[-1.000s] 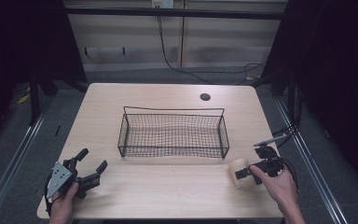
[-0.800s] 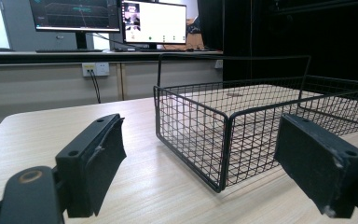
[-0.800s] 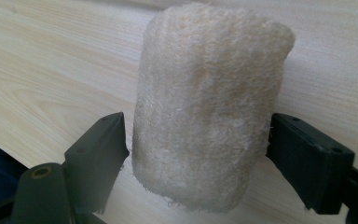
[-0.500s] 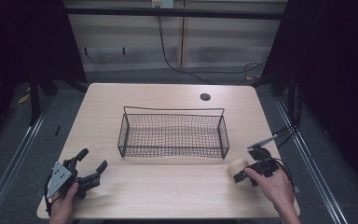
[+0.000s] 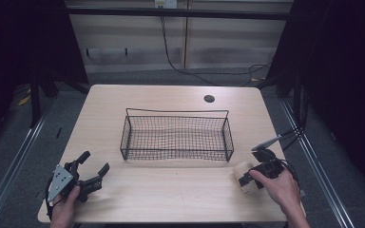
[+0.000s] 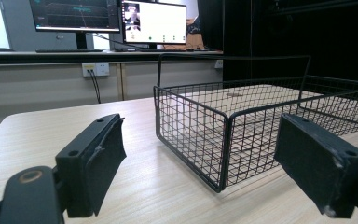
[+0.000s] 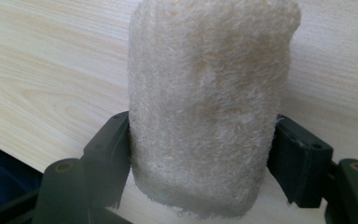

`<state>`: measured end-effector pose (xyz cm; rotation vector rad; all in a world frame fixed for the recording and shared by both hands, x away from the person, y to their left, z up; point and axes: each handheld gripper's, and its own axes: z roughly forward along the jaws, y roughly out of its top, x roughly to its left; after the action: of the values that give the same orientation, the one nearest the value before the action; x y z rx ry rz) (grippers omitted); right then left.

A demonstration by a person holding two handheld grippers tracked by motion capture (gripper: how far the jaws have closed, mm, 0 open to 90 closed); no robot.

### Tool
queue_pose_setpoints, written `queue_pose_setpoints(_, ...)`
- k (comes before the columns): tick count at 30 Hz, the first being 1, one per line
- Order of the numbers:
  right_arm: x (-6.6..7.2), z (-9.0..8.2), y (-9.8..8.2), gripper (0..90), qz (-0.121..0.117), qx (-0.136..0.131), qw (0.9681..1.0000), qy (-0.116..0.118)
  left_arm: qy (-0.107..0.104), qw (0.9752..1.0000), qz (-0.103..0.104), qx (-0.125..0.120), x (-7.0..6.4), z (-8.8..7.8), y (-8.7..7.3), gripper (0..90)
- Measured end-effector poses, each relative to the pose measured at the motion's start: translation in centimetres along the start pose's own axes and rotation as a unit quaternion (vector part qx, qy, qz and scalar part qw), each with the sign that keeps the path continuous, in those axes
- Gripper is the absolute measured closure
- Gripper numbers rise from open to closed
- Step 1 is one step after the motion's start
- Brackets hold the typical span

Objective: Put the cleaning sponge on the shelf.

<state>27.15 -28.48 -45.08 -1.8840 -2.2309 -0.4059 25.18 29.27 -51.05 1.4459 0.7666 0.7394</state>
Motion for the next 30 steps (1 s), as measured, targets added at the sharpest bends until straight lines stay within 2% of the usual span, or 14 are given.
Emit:
queue_pose_setpoints(10, 0.4, -1.3, 0.1, 29.0, -0.002, 0.011, 0.9999, 0.001, 0.000, 1.0000, 0.000, 0.000, 0.0, 0.0, 0.0, 15.6)
queue_pose_setpoints(14, 0.4, -1.9, 0.2, 29.0, -0.008, 0.006, 0.9999, 0.010, 0.000, 1.0000, 0.000, 0.000, 0.0, 0.0, 0.0, 15.6)
queue_pose_setpoints(16, 0.5, -2.0, 0.2, 29.0, -0.009, 0.004, 0.9999, 0.010, 0.000, 1.0000, 0.000, 0.000, 0.0, 0.0, 0.0, 15.6)
queue_pose_setpoints(17, 0.6, -2.3, 0.3, 29.1, -0.009, 0.006, 0.9999, 0.002, 0.000, 1.0000, 0.000, 0.000, 0.0, 0.0, 0.0, 15.6)
queue_pose_setpoints(27, 0.9, -2.9, 0.4, 29.1, -0.013, 0.008, 0.9999, 0.006, 0.000, 1.0000, 0.000, 0.000, 0.0, 0.0, 0.0, 15.6)
queue_pose_setpoints(29, 0.9, -3.1, 0.5, 29.2, -0.013, 0.004, 0.9998, 0.014, 0.000, 1.0000, 0.000, 0.000, 0.0, 0.0, 0.0, 15.6)
queue_pose_setpoints(30, 1.0, -3.3, 0.5, 29.1, -0.015, 0.000, 0.9998, 0.010, 0.000, 1.0000, 0.000, 0.000, 0.0, 0.0, 0.0, 15.6)
